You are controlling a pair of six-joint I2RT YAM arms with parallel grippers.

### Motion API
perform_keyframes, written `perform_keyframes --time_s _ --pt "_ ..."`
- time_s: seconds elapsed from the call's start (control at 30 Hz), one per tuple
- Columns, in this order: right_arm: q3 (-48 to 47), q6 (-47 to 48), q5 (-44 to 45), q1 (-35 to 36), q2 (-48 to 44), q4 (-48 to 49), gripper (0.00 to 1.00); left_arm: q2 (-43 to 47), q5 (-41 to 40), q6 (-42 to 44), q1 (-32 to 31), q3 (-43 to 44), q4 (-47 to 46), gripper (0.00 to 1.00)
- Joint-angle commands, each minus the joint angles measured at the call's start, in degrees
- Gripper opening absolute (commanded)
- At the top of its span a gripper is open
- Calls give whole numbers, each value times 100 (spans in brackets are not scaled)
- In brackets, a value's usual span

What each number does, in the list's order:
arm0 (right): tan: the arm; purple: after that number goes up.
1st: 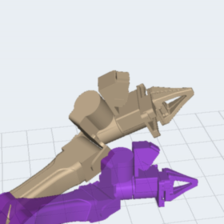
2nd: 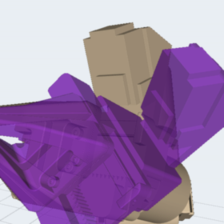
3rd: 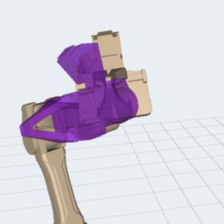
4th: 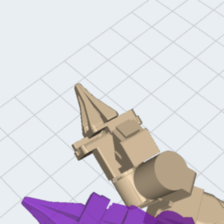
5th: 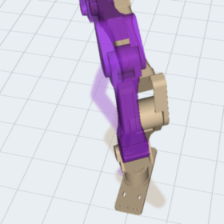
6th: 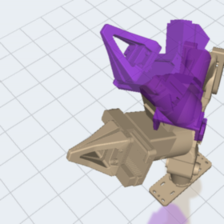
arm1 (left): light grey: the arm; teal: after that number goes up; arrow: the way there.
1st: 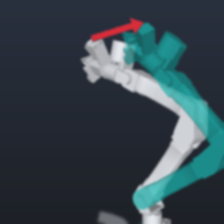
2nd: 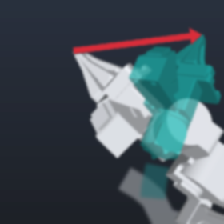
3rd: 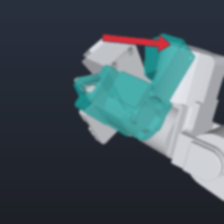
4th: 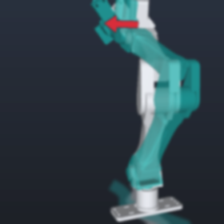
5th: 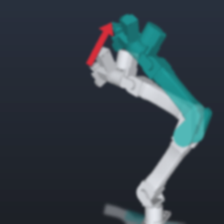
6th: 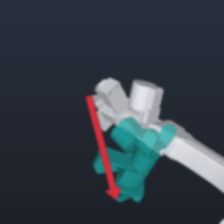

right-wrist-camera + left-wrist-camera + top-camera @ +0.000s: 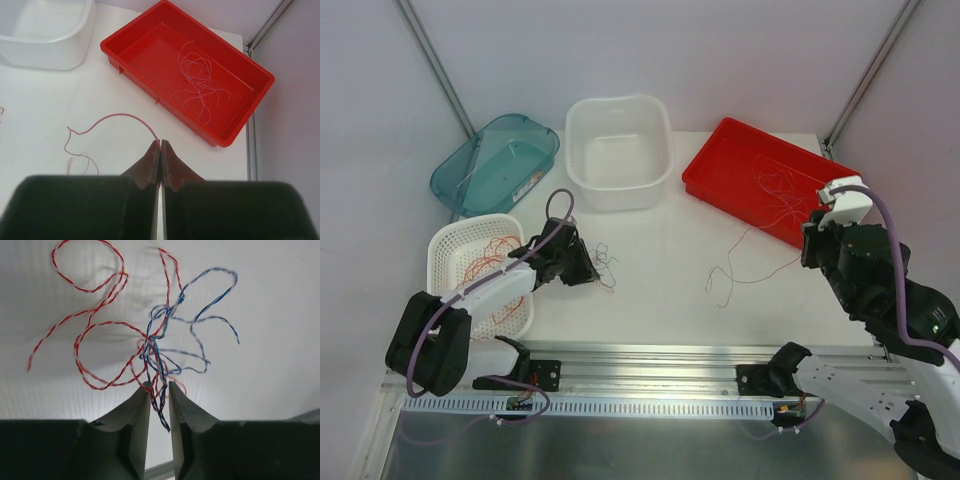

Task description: Untangle the cables

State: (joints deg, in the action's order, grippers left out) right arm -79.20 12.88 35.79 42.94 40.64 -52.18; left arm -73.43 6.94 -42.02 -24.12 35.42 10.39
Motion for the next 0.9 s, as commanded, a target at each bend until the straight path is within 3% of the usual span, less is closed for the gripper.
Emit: perform_keyframes --time_s 0.0,0.1,0.13,0.3,0.47,0.57,0.7,0.87 --pt "1 320 192 -84 364 507 1 504 685 475 -189 18 261 24" --pt "-165 416 51 -189 628 753 1 934 826 677 -190 17 586 44" --pt "-218 434 -62 -224 820 867 1 1049 800 808 -190 52 691 55" --pt "-526 566 -370 -610 1332 1289 1 1665 432 1222 -137 482 1464 73" --pt "-842 584 -836 -1533 1902 1790 1 1840 326 1775 30 1071 1940 92" --pt "-1281 575 -898 -2016 2288 2010 1 1911 54 2171 92 1405 2177 98" --pt "-1624 426 -1249 -2605 2745 2633 1 1999 -535 2610 118 1661 2309 99" --pt "-2450 259 -1531 -3238 3668 3144 1 2254 -1115 2927 135 1338 1985 99"
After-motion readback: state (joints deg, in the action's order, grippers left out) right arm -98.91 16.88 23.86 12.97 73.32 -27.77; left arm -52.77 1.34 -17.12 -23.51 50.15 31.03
